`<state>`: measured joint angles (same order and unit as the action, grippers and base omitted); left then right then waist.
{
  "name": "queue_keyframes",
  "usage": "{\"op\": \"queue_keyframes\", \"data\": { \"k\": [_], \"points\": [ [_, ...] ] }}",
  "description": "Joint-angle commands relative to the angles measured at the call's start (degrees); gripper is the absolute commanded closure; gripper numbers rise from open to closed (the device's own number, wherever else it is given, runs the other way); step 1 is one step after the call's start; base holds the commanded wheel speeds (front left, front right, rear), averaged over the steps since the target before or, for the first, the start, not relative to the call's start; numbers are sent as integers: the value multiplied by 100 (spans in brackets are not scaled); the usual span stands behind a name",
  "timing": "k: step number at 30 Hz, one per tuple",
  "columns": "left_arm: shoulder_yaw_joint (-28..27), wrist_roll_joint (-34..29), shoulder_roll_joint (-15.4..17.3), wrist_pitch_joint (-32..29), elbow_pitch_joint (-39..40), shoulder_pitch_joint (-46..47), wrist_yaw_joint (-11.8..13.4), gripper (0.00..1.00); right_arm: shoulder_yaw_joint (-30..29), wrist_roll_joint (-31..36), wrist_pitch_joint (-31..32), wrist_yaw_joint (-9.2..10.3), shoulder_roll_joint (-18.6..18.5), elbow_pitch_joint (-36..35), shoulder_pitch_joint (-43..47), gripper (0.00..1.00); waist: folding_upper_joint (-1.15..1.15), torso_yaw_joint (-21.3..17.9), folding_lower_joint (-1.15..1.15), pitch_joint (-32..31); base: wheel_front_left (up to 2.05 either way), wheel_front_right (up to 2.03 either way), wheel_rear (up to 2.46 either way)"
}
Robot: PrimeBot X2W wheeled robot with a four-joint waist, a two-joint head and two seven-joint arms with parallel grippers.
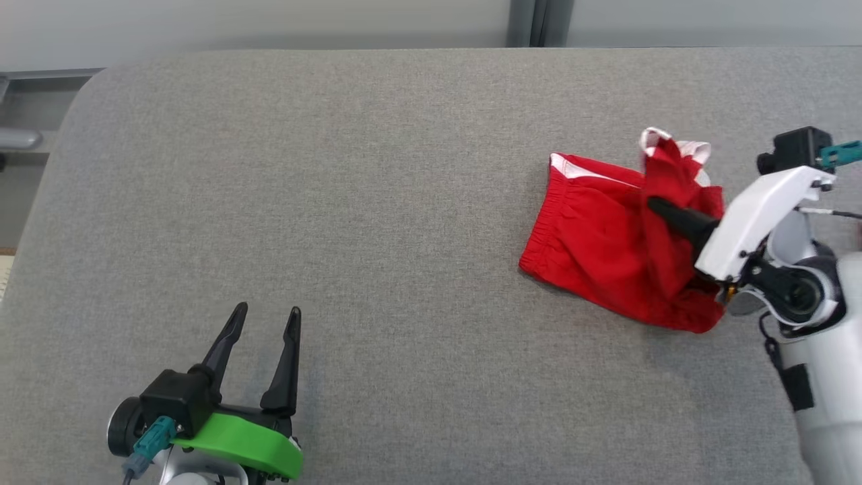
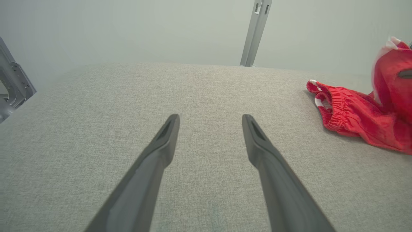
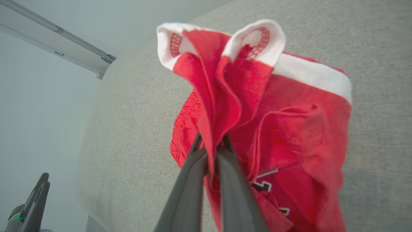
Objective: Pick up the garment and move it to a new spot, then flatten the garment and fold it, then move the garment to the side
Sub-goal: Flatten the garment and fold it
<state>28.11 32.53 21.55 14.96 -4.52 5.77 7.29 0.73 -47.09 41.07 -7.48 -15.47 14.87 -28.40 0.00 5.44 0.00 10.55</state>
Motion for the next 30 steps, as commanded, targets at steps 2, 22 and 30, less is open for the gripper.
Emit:
{"op": "queue_keyframes", "data": {
  "k": [2, 22, 30],
  "points": [
    [-115, -82, -87, 25, -54, -67, -100, 0, -42, 288, -165, -1, 300, 118, -93, 100, 0, 103, 0, 88, 0, 0, 0],
    [-766, -624, -639, 26, -540, -205, -732, 0, 379, 1129, -1585, -1, 1237, 1154, -820, 0, 0, 253, 0, 104, 0, 0, 0],
    [-956, -652, -669, 27, -441, -377, -695, 0, 54, 944, -1236, 0, 1049, -171, -368, 0, 0, -51, 0, 8, 0, 0, 0]
  ]
}}
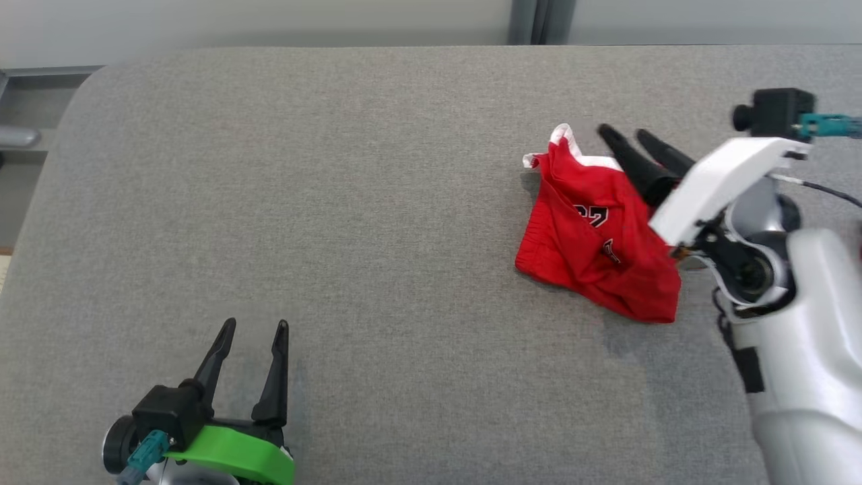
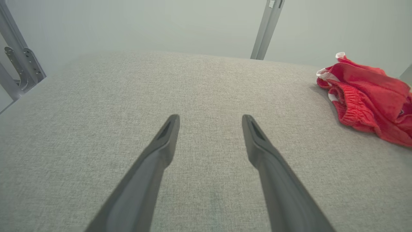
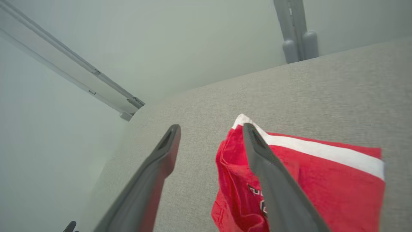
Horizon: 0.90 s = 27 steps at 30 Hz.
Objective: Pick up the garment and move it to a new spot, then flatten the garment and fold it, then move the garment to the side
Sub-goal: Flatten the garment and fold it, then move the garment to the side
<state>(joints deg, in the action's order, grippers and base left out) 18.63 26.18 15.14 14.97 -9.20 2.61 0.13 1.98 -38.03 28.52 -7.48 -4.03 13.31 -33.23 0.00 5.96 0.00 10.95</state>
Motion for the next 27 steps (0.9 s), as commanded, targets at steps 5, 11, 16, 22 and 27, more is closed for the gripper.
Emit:
{"op": "queue_keyframes", "data": {
  "k": [5, 11, 16, 22, 27],
  "points": [
    [-34, -71, -67, 26, 110, -49, -48, 0, -945, 352, 535, -2, -373, -558, 588, 0, 0, -251, 0, 178, 0, 0, 0],
    [-44, -131, -102, 25, 92, 162, -123, 0, -1522, 631, 966, -2, -459, -421, 915, 0, 0, -335, 0, 504, 0, 0, 0],
    [-33, -199, -143, 25, 42, 303, -193, 0, -1639, 717, 1126, -2, -337, -48, 687, 0, 0, -301, 0, 670, 0, 0, 0],
    [-46, -254, -265, 25, -88, 452, -269, 0, -1692, 856, 1248, -1, -211, 554, 303, 0, 0, -125, 0, 760, 0, 0, 0],
    [-82, -302, -399, 25, -183, 498, -356, 0, -1889, 900, 1190, -1, -65, 1197, -14, 0, 0, 80, 0, 736, 0, 0, 0]
  ]
}}
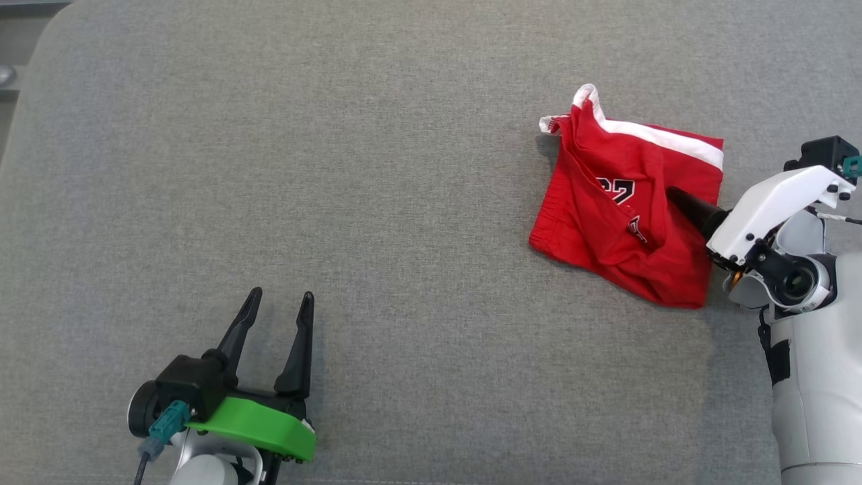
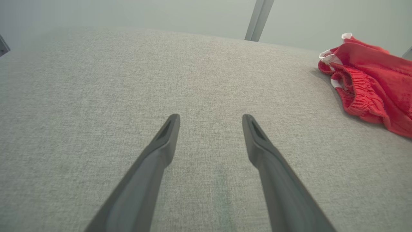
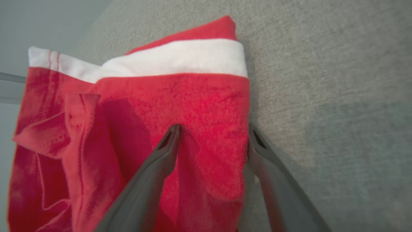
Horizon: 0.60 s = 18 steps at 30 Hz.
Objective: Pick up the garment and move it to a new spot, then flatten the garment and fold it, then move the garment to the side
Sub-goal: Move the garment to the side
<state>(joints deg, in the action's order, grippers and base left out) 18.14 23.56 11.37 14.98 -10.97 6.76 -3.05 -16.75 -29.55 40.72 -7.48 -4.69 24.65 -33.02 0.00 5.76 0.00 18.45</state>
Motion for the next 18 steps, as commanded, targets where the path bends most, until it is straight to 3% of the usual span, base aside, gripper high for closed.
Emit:
{"op": "queue_keyframes", "data": {
  "k": [1, 2, 3, 8, 12, 18],
  "points": [
    [-45, -63, -57, 25, -24, 86, -55, 0, -37, 99, -73, -1, 14, 180, -83, 0, 0, 142, 0, -31, 0, 0, 0],
    [-54, -80, -87, 24, -41, 84, -59, 0, -26, 142, -127, -1, 17, 257, -121, 42, 0, 184, 0, -60, 0, 0, 0],
    [-72, -78, -118, 25, -52, 73, -65, 0, -25, 142, -186, -1, 22, 317, -169, 100, 0, 224, 0, -97, 0, 0, 0],
    [-230, -110, -260, 24, -113, -122, -117, 0, 365, -130, -196, -2, -52, 40, -274, 100, 0, 320, 0, -382, 0, 0, 0],
    [-394, -150, -412, 24, -132, -332, -185, 0, 1023, -589, -6, -1, -191, -959, 77, 100, 0, 353, 0, -765, 0, 0, 0],
    [-530, -208, -525, 24, -107, -496, -233, 0, 1159, -718, 413, -1, -324, -1731, 545, 100, 0, 289, 0, -937, 0, 0, 0]
  ]
}}
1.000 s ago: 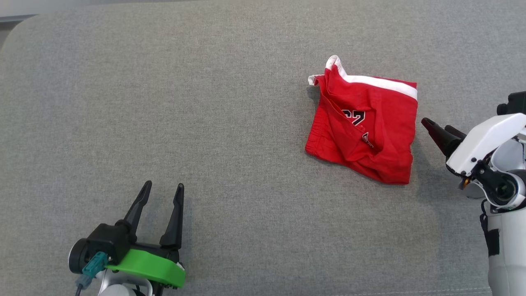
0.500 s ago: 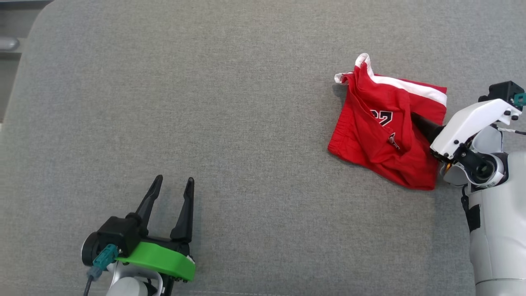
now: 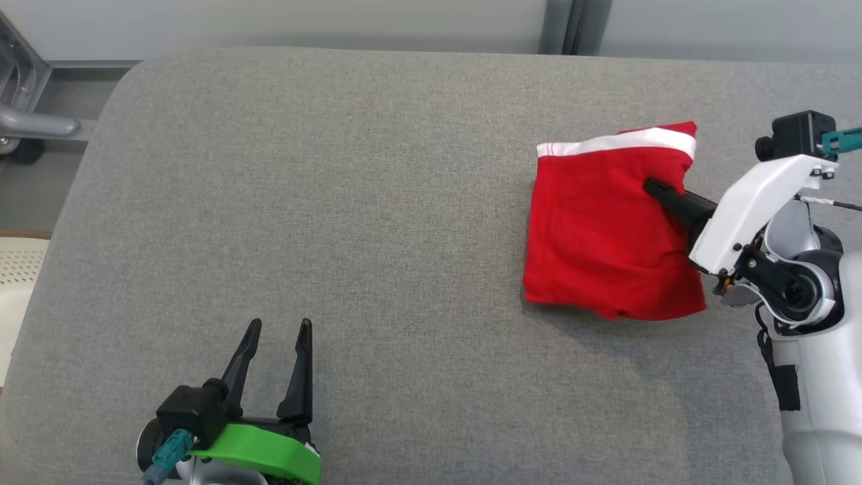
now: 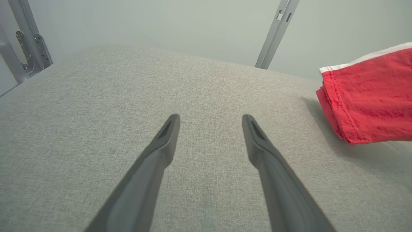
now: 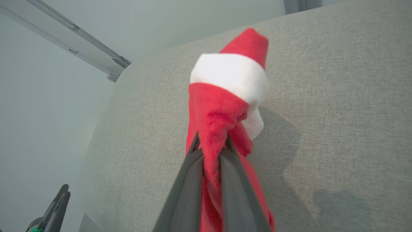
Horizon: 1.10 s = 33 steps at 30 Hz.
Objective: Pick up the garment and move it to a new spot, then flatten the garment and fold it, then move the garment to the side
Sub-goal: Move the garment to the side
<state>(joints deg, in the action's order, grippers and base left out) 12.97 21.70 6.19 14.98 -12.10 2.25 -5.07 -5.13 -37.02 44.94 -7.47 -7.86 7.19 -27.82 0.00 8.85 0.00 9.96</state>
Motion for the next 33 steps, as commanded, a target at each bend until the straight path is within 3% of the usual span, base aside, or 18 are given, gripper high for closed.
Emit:
{"op": "queue_keyframes", "data": {
  "k": [1, 10, 21, 27, 33],
  "points": [
    [-29, -38, -30, 24, 4, -68, -45, 0, -48, 50, 35, -2, -9, -61, 94, 100, 0, -28, 0, -97, 0, 0, 0],
    [-258, -184, -38, 24, 105, -137, -111, 0, -469, 181, 274, -2, 138, -326, 280, 100, 0, -434, 0, 52, 0, 0, 0],
    [-321, -427, 304, -88, 638, 254, -141, 0, -779, 59, 39, -2, 245, -68, 440, 100, 0, -1981, 0, 707, 0, 0, 0],
    [-283, -527, 533, -392, 975, 536, -130, 0, -806, 33, -206, -2, 31, 201, 443, 100, 0, -2531, 0, 1154, 0, 0, 0],
    [-180, -523, 587, -536, 1083, 723, -143, 0, -681, 263, -356, -2, -495, 516, -19, 100, 0, -2468, 0, 1419, 0, 0, 0]
  ]
}}
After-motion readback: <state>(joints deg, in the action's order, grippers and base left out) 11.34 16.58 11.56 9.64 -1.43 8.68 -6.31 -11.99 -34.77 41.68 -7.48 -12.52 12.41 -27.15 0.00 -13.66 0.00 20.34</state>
